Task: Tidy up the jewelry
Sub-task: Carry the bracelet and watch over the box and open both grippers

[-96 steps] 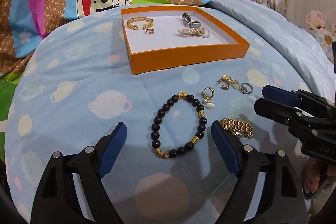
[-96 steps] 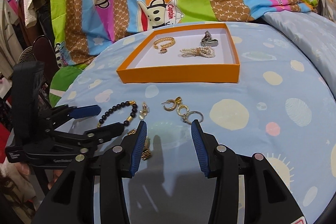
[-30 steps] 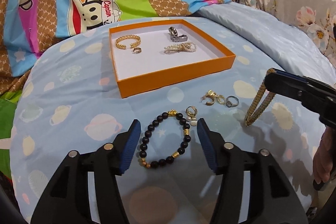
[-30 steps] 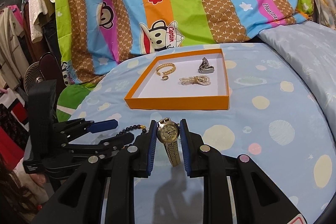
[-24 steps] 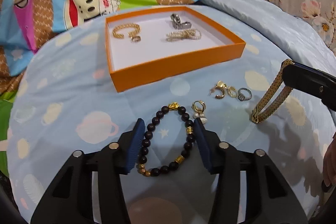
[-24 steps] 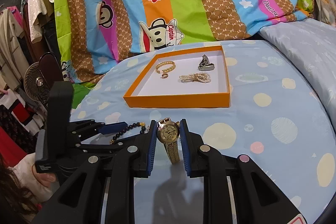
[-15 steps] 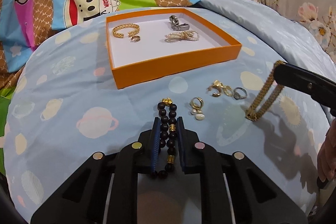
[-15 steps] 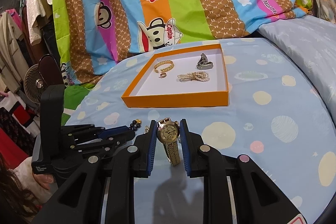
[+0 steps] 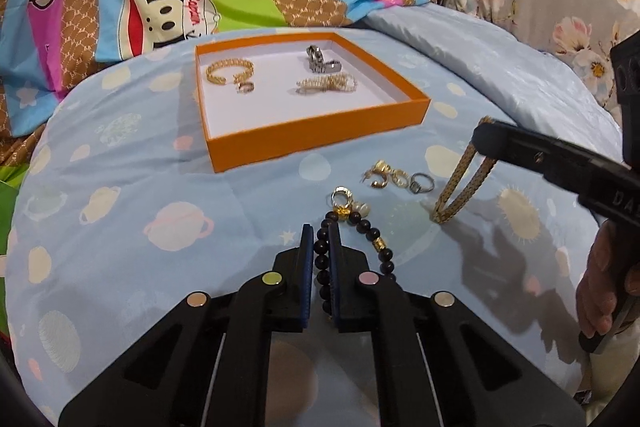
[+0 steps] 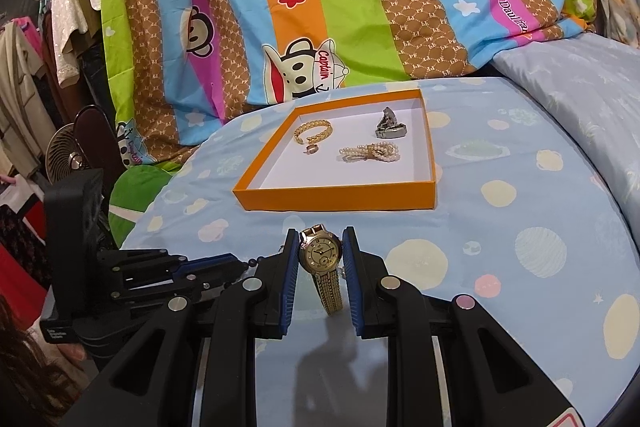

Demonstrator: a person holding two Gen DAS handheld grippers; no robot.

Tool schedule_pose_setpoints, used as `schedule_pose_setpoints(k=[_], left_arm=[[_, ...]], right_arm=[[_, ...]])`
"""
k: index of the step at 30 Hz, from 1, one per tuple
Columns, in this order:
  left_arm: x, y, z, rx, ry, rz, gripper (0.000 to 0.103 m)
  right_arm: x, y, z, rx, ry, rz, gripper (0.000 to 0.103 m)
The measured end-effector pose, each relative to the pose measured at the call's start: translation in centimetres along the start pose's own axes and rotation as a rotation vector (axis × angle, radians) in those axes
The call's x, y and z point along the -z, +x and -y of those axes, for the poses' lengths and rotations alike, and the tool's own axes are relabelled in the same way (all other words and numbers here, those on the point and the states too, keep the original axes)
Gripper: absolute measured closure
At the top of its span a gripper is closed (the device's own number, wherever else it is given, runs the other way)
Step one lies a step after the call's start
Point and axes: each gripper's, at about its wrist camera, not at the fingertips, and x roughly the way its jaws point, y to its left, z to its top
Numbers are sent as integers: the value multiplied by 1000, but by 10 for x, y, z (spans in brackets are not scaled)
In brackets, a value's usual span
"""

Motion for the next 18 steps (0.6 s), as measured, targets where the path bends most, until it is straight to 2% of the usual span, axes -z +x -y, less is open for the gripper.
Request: schedule_pose_setpoints(k=[9,14,18], left_arm=[[-37,-46,9,21,38,120,97],[-75,-63,8,-4,69,211,97],[-106,-54,1,-42,78,261,97]], right_arm=[[-23,-5,-4,12,-38,39,83],[-50,-5,-6,23,-80,73,83],[-75,2,2,44,-85,94,83]])
